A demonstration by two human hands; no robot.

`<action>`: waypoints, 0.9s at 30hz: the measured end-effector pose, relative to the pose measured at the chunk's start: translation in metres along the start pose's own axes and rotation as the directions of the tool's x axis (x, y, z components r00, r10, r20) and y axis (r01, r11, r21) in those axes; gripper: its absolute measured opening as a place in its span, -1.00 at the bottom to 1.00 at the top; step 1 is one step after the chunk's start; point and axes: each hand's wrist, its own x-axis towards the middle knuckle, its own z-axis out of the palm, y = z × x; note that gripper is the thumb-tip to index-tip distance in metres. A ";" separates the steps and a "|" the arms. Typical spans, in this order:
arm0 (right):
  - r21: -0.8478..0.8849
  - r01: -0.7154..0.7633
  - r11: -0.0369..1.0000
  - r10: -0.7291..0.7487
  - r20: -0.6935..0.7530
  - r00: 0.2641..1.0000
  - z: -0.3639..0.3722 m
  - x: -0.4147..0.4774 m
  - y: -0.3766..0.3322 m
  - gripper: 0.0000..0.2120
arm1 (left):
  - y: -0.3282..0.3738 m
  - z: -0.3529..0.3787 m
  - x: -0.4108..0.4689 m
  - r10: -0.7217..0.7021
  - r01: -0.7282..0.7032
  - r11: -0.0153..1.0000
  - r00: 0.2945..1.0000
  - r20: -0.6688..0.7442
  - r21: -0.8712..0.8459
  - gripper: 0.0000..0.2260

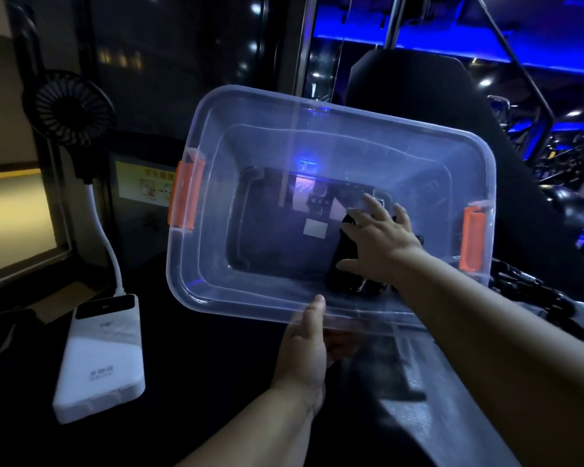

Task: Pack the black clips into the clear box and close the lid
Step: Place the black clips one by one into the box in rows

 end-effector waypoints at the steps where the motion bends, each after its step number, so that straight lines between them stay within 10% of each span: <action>1: 0.044 -0.020 0.999 0.022 -0.057 0.998 -0.003 -0.008 0.003 -0.34 | 0.001 0.000 -0.001 -0.001 0.001 1.000 1.000 0.003 0.008 -0.62; 9: 0.548 -0.032 0.836 0.442 -0.638 0.631 0.016 -0.100 0.037 -0.64 | 0.003 0.002 -0.006 -0.017 0.014 0.997 0.999 0.042 0.070 -0.58; 14: 0.806 -0.034 0.591 0.670 -0.467 0.576 0.045 -0.143 0.051 -0.60 | 0.004 0.007 -0.011 -0.041 0.033 0.989 0.998 0.057 0.142 -0.67; 22: 0.965 -0.255 -0.060 0.756 0.210 0.620 0.095 -0.159 0.082 -0.59 | 0.003 0.011 -0.013 -0.026 0.021 0.983 0.999 0.028 0.184 -0.67; 27: 0.936 -0.353 0.010 0.747 0.228 0.625 0.091 -0.159 0.081 -0.50 | 0.002 0.012 -0.013 -0.015 0.013 0.984 1.000 0.007 0.176 -0.67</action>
